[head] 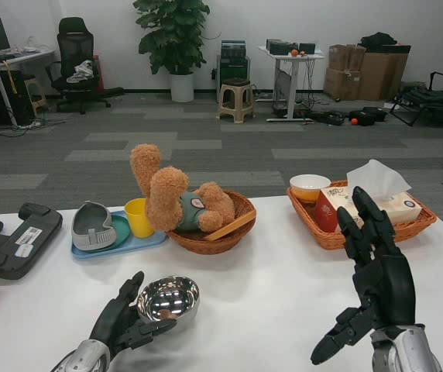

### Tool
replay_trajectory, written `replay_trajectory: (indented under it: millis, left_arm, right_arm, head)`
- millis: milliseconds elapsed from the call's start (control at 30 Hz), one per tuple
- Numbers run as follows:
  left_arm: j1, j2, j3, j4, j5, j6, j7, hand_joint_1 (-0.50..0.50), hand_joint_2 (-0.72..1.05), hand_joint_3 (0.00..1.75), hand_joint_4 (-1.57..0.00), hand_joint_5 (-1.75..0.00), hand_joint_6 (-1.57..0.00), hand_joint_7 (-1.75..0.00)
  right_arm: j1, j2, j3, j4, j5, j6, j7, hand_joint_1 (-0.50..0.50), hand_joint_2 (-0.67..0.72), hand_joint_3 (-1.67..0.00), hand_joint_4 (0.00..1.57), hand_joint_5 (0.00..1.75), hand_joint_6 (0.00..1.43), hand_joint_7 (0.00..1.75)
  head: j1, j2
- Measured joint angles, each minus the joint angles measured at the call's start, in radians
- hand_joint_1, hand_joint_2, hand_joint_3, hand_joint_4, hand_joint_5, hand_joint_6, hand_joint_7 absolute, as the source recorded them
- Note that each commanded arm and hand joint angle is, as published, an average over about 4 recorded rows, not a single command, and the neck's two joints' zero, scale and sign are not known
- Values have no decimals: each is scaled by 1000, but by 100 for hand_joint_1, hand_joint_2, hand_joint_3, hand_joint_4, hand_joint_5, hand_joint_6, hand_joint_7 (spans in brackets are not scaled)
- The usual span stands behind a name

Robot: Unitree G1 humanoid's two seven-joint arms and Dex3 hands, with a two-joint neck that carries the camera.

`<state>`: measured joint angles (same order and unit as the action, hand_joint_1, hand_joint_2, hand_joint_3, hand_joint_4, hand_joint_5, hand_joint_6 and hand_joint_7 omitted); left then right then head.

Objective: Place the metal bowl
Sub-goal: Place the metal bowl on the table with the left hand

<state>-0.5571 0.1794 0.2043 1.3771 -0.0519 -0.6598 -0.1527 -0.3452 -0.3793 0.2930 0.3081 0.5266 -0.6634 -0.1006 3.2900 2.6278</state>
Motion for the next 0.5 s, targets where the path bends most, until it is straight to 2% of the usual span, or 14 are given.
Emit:
replay_trajectory:
  millis: [167, 300, 400, 500]
  left_arm:
    - [0, 3, 0, 0, 1, 0, -33, -50, 78, 2, 0, -92, 0, 0]
    - [0, 7, -2, 0, 5, 0, -40, -50, 100, 7, 0, -103, 0, 0]
    - [0, 13, -2, -1, 27, -1, -39, -50, 105, 9, 0, -103, 0, 0]
    - [0, 15, -3, -1, 77, -8, -5, -50, 105, 7, 0, -103, 0, 0]
  right_arm:
    - [0, 0, 0, 0, 2, 0, 0, -12, 72, 0, 0, 19, 0, 21]
    - [0, 0, 0, 0, 2, 0, 0, -12, 72, 0, 0, 19, 0, 21]
    - [0, 0, 0, 0, 2, 0, 0, -12, 72, 0, 0, 19, 0, 21]
    - [0, 0, 0, 0, 2, 0, 0, -12, 72, 0, 0, 19, 0, 21]
  head:
    - [0, -5]
    - [1, -6]
    - [1, -9]
    - [1, -13]
